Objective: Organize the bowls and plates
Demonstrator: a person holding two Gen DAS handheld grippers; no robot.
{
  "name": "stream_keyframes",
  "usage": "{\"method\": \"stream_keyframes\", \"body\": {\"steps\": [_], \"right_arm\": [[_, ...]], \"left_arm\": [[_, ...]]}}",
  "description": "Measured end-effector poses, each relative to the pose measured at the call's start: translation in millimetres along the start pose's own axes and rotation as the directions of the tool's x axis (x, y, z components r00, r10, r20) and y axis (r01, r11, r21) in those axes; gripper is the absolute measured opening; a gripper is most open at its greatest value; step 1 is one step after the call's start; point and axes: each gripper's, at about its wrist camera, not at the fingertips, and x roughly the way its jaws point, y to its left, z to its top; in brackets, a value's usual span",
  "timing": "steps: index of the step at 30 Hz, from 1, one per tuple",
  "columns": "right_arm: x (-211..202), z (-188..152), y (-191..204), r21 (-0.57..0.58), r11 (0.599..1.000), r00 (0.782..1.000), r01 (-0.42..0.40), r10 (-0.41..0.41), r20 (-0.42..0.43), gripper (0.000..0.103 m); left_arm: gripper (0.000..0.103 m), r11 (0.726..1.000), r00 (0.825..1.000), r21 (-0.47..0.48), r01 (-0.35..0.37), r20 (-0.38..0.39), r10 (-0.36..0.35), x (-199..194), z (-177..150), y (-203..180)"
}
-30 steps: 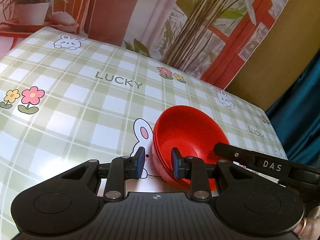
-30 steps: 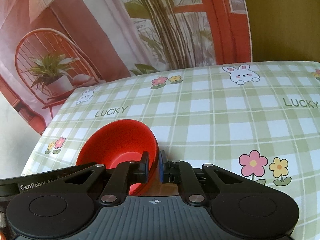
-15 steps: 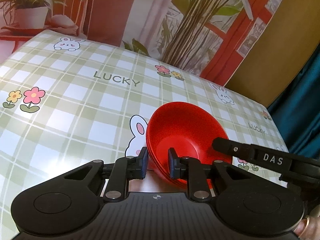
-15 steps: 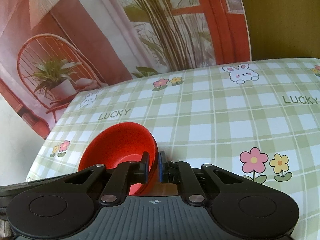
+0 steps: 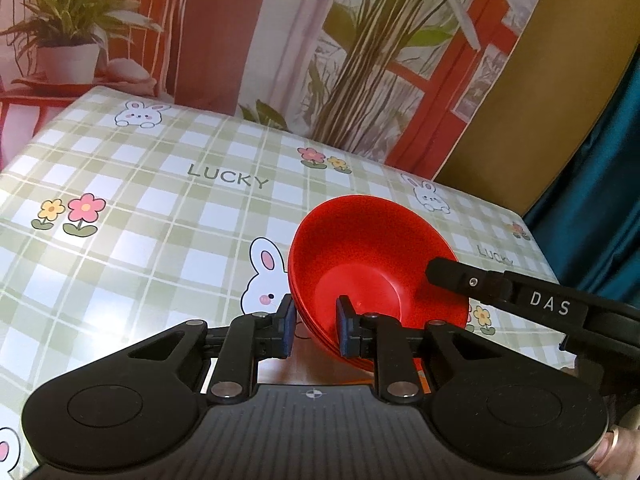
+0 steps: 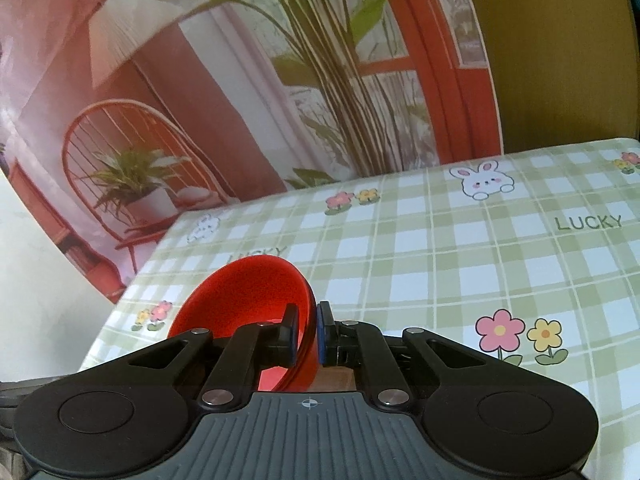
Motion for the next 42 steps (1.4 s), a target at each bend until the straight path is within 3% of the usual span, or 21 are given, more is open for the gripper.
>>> {"method": "stream_keyframes", "body": {"steps": [28, 42], "right_arm": [[-57.0, -27.9, 16.9, -0.01, 1.0, 0.999, -0.021, 0.021, 0.03, 0.01], [-83.2, -44.6, 17.1, 0.004, 1.0, 1.0, 0.007, -0.007, 0.016, 0.01]], "left_arm": [[0.022, 0.999, 0.999, 0.036, -0.025, 0.029, 0.024, -53.6, -27.0, -14.7], [0.023, 0.999, 0.999, 0.017, 0.041, -0.024, -0.041, -60.8, -40.3, -15.1]]}}
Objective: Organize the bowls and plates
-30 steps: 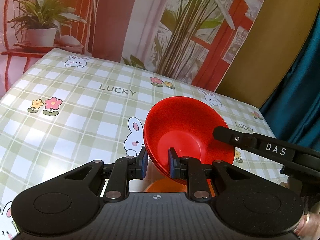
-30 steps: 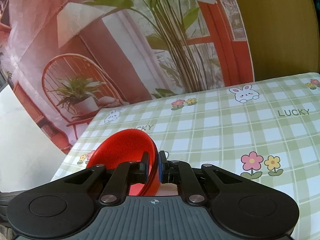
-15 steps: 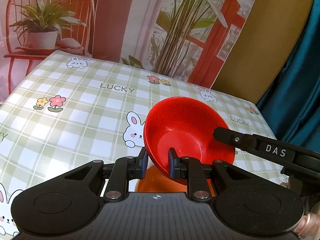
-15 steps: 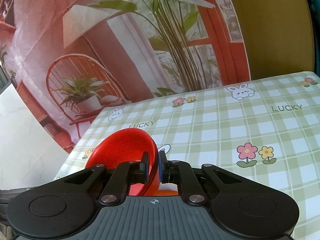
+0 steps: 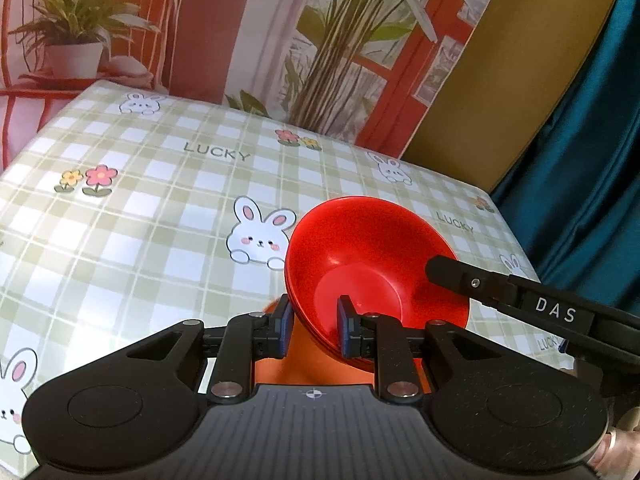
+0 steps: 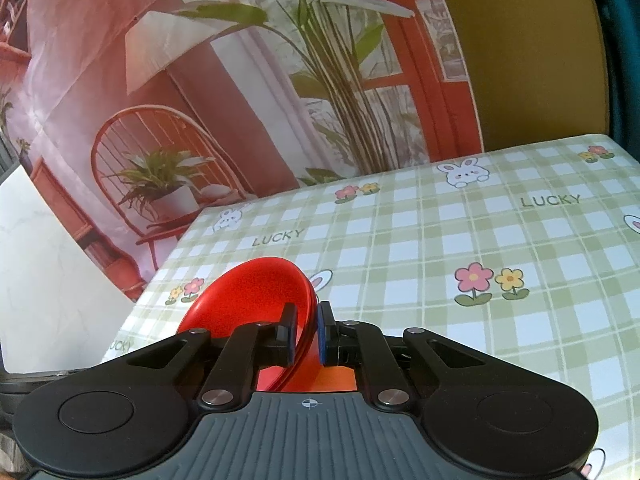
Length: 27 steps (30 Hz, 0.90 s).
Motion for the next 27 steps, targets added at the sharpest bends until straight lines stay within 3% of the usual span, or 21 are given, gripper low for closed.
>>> {"method": "stream_keyframes", "body": {"steps": [13, 27], "right_arm": [[14.4, -18.9, -2.3, -0.007, 1.0, 0.996, 0.031, -0.031, -0.079, 0.01], [33.6, -32.1, -7.7, -0.006, 1.0, 0.987, 0.031, -0.031, -0.155, 0.01]], "left_arm": [[0.023, 1.0, 0.998, 0.003, -0.03, -0.057, 0.03, 9.5, -14.9, 3.7], [0.023, 0.992, 0.993, 0.063, -0.105, -0.044, 0.108, 14.1, -20.5, 3.5]]}}
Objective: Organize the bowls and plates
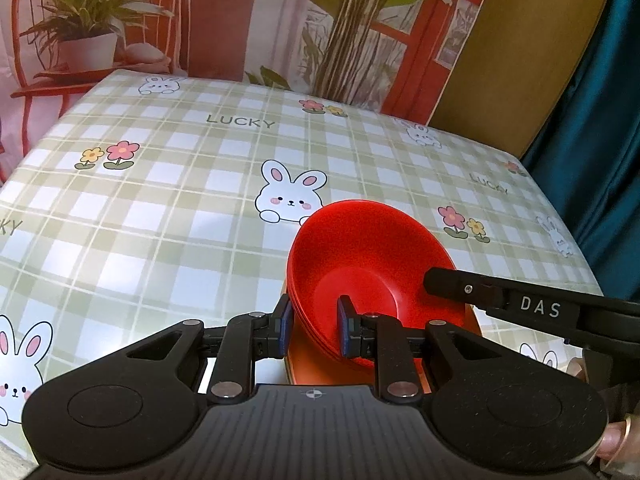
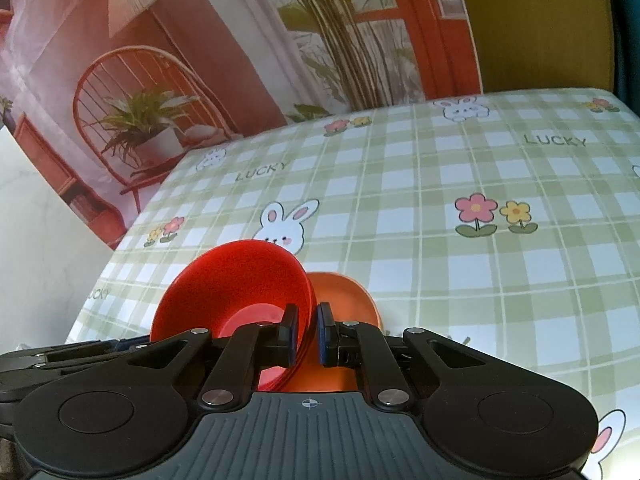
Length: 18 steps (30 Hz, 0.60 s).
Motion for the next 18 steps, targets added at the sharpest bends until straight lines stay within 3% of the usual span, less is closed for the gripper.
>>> {"method": "stream_keyframes", "body": {"steps": [15, 18], "right_arm": [[-3.7, 0.0, 6.3, -0.034, 0.999, 1.0, 0.01, -0.01, 0.009, 0.011], [-8.0, 1.3, 8.1, -0.046, 0.999, 0.999, 0.023, -0.022, 0.027, 0.019]], "left_arm": [[0.023, 0.999, 0.999, -0.001, -0.038, 0.019, 0.038, -3.6, -3.5, -1.9], [0.023, 0.999, 0.998, 0.003, -0.048, 0.031, 0.048, -7.1, -3.0, -3.6]]}}
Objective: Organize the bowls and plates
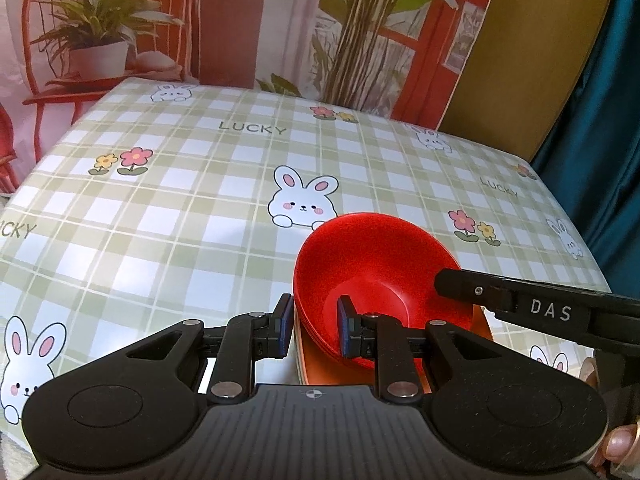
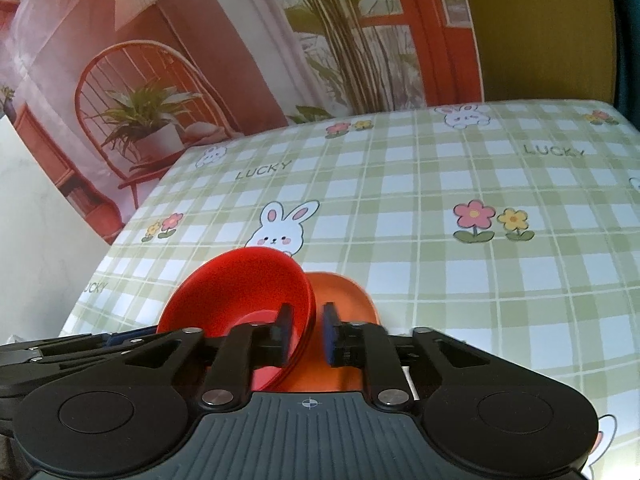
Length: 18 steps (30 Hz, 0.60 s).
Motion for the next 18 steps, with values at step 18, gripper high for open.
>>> {"method": "stream_keyframes", "body": {"steps": [18], "right_arm": [[-19.1, 5.6, -12.2, -0.014, 0.995, 0.992, 0.103, -0.101, 0.076, 0.051]], "left_arm": [[0.058, 0.996, 0.995, 0.076, -0.038, 0.091, 0.031, -21.2, 2.4, -18.8]]}}
